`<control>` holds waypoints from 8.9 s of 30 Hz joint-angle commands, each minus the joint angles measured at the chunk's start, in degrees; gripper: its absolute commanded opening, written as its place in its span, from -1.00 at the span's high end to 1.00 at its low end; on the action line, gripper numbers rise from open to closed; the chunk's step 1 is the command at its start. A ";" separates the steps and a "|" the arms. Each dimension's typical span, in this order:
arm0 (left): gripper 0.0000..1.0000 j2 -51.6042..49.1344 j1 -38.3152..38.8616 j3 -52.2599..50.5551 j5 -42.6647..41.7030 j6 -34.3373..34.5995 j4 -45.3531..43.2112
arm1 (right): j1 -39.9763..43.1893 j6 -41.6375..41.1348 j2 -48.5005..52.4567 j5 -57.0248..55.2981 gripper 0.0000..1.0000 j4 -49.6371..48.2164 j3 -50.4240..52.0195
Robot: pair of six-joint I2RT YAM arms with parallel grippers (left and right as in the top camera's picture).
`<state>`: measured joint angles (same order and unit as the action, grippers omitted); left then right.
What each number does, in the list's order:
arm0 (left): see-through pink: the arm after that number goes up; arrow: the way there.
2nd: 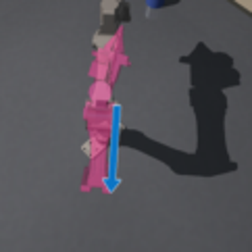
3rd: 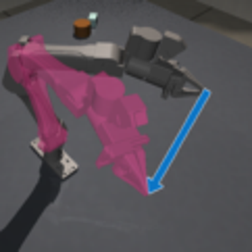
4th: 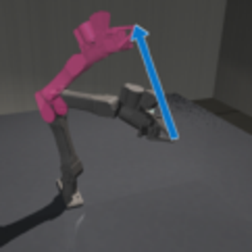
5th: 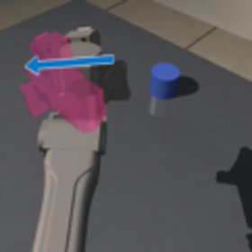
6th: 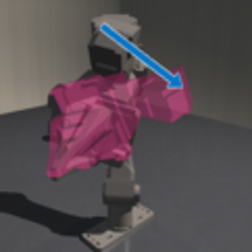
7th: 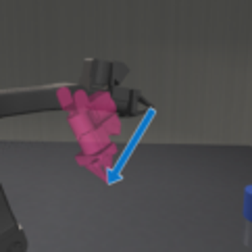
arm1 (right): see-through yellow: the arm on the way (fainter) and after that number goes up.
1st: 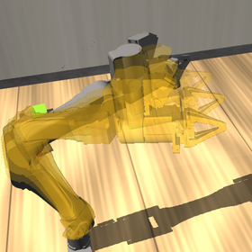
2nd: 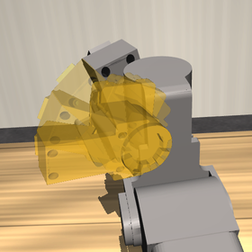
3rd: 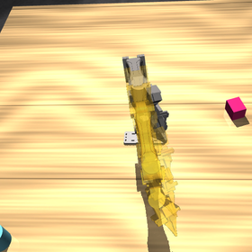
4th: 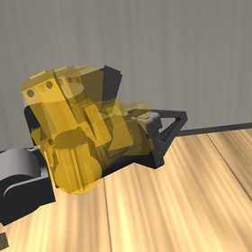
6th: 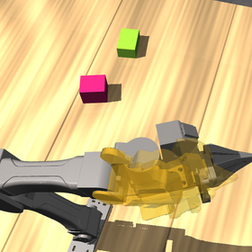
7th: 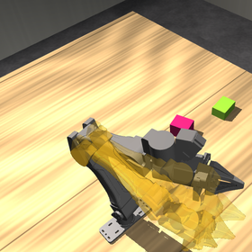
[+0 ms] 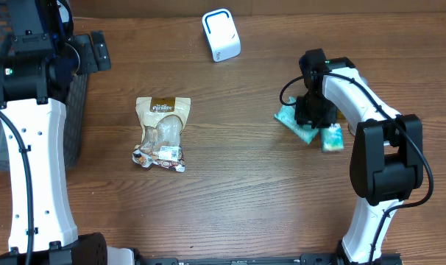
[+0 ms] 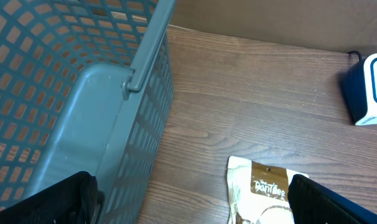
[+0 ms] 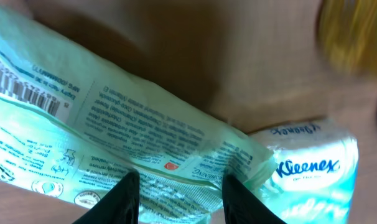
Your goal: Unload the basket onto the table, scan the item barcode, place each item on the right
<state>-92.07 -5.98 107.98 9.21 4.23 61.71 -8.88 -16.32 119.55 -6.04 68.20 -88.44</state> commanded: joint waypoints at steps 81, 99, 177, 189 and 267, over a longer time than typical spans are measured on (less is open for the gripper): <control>-0.99 -0.20 0.74 0.00 -0.07 -0.85 -0.20 | -3.52 4.63 0.04 17.55 0.90 0.31 -7.39; -0.99 -0.20 0.74 0.00 -0.07 -0.85 -0.20 | -6.10 5.90 0.07 2.99 0.93 -8.83 2.47; -0.99 -0.20 0.76 0.00 -0.07 -0.85 -0.20 | -15.65 3.93 0.04 22.05 -1.00 -5.68 -13.57; -0.99 -0.20 0.76 0.00 -0.07 -0.85 -0.20 | -19.26 -4.94 0.07 30.58 -0.89 -10.49 -13.51; -0.99 -0.20 0.76 0.00 -0.07 -0.85 -0.20 | -32.17 -0.15 5.33 14.45 0.93 -39.63 -2.32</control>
<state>-92.07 -5.98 107.98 9.23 4.23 61.71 -41.23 -16.47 128.16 10.02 27.00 -91.33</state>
